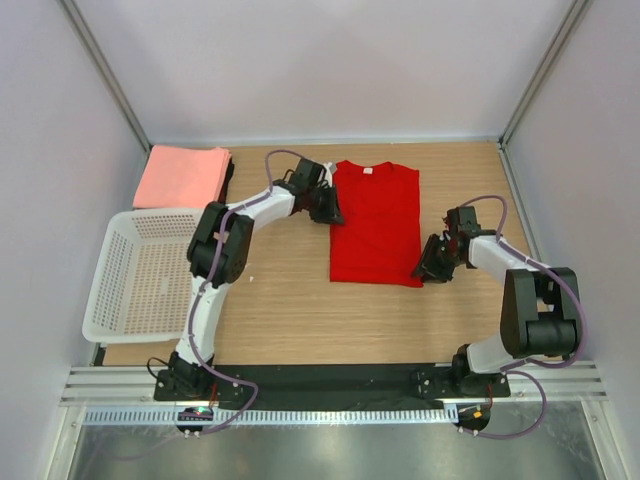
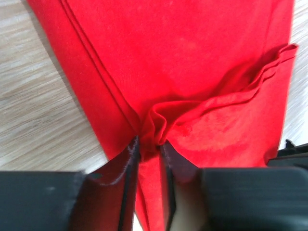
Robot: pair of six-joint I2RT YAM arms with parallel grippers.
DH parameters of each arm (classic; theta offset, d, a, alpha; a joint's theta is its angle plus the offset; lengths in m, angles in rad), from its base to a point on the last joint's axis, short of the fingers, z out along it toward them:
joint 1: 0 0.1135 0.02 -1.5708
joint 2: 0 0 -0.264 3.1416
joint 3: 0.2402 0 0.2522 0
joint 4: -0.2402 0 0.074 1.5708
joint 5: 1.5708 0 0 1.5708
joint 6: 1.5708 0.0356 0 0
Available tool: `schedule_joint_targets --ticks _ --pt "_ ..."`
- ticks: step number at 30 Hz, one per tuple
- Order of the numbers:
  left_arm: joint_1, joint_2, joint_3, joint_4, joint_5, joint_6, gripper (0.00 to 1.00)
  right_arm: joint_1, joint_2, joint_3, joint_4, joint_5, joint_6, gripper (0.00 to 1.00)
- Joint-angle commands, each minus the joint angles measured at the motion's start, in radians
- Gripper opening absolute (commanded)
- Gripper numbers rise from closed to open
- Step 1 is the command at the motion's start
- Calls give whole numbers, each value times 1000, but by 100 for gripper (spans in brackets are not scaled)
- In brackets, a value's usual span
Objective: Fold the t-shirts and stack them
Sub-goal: Fold the tshirt
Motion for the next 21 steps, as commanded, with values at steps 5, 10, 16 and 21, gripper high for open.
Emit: schedule_joint_targets --ticks 5,10,16,21 --pt "2 -39 39 -63 -22 -29 0 12 -30 -17 48 0 18 38" --pt "6 -60 49 -112 -146 -138 0 11 -13 -25 63 6 12 38" --pt "6 -3 89 -183 -189 -157 0 11 16 -18 65 25 9 37" --pt "8 11 93 -177 -174 -152 1 11 24 -14 62 37 7 36"
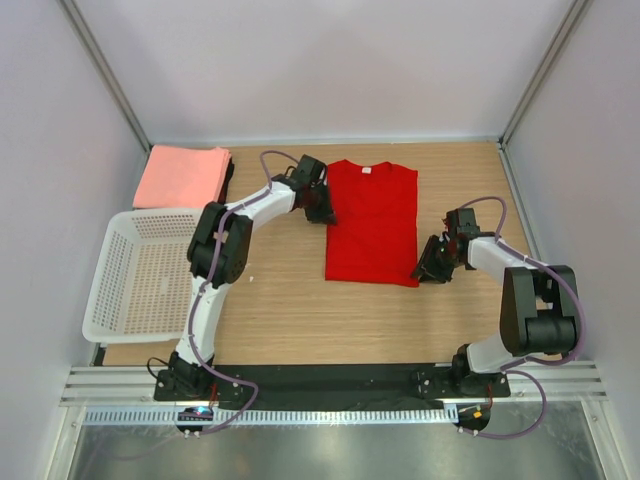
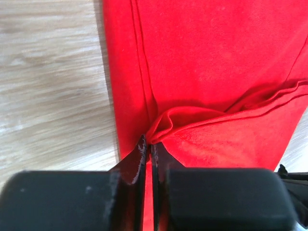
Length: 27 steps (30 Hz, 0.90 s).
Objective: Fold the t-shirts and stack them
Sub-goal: Fold the tshirt
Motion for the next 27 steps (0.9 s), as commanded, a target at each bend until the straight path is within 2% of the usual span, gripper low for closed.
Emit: schedule_joint_targets --ticks 1,3,4,7,10,13,18,21,27 --pt "7 4 36 -23 -25 -7 6 5 9 13 12 33 -2 37" --pt "7 -16 44 -42 -59 -8 13 5 3 19 1 37 8 38" --pt "7 -27 61 -85 -91 -10 22 5 -3 22 0 34 17 40" --pt "7 -73 81 -208 -235 -10 32 7 -20 23 -8 11 21 41" --pt "6 -157 29 -254 -301 -11 37 5 -20 20 -31 6 18 41" --pt "3 -272 -150 -175 -248 -22 38 5 -11 13 -43 25 24 40" --pt "-8 -381 -428 3 -4 -47 41 5 16 2 -43 20 47 38" --pt "-28 -398 -488 57 74 -74 42 7 4 -9 -45 25 54 41" --pt "-69 -404 -557 79 91 -84 42 7 -28 -21 -49 17 64 41"
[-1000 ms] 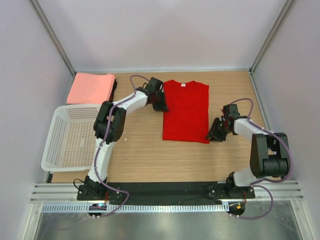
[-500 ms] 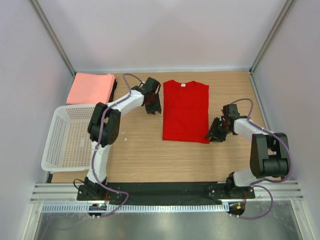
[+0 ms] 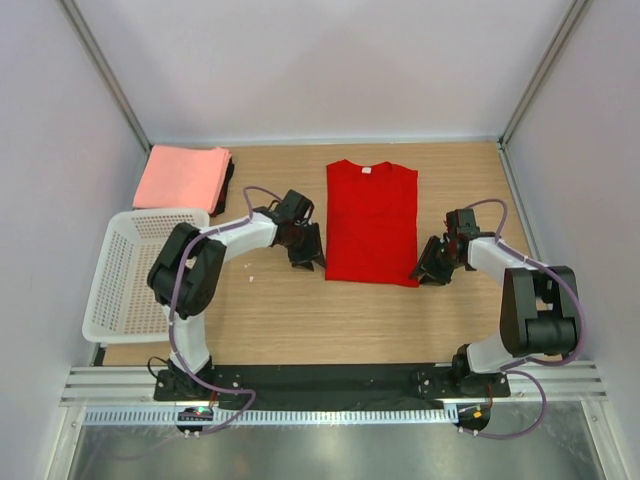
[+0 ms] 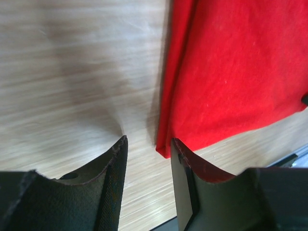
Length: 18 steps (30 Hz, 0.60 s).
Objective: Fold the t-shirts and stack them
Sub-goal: Fold the tshirt
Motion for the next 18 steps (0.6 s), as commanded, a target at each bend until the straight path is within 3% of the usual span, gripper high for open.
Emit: schedule_joint_targets --ticks 1,8,11,15,18 --pt "-23 -27 -18 76 58 -17 42 5 -27 -25 -31 17 12 41" --pt "-45 -22 -74 81 46 -20 40 5 -47 -51 -25 6 10 43" --pt "-46 -20 -97 83 41 -17 28 5 -47 -58 -18 8 7 41" --pt "-54 -28 -111 101 59 -15 1 5 -42 -74 0 2 6 29" --pt "-58 -46 -124 130 95 -26 0 5 -53 -78 0 -8 12 19"
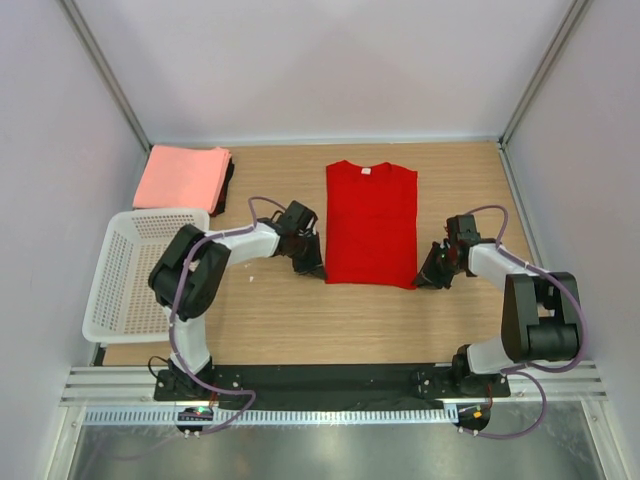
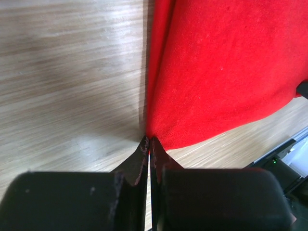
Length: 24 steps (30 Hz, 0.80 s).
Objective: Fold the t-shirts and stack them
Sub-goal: Fold the tshirt
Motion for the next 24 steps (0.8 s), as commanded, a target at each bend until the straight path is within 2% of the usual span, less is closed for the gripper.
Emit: schedule_joint_targets --ticks 1,3,9,17,24 --pt "-15 -51 -30 26 31 -5 0 5 -33 -23 -14 15 -2 14" --pt "-24 -85 -36 30 28 -12 0 5 -53 -19 -33 19 1 1" --pt "-70 -223 -80 6 -13 -58 0 9 -183 -2 -129 35 32 1" --pt "-139 -424 -85 -143 -185 -133 0 42 -399 35 -274 50 83 1" --pt "-143 -539 -82 -212 -269 -181 0 63 -545 122 -352 72 116 1"
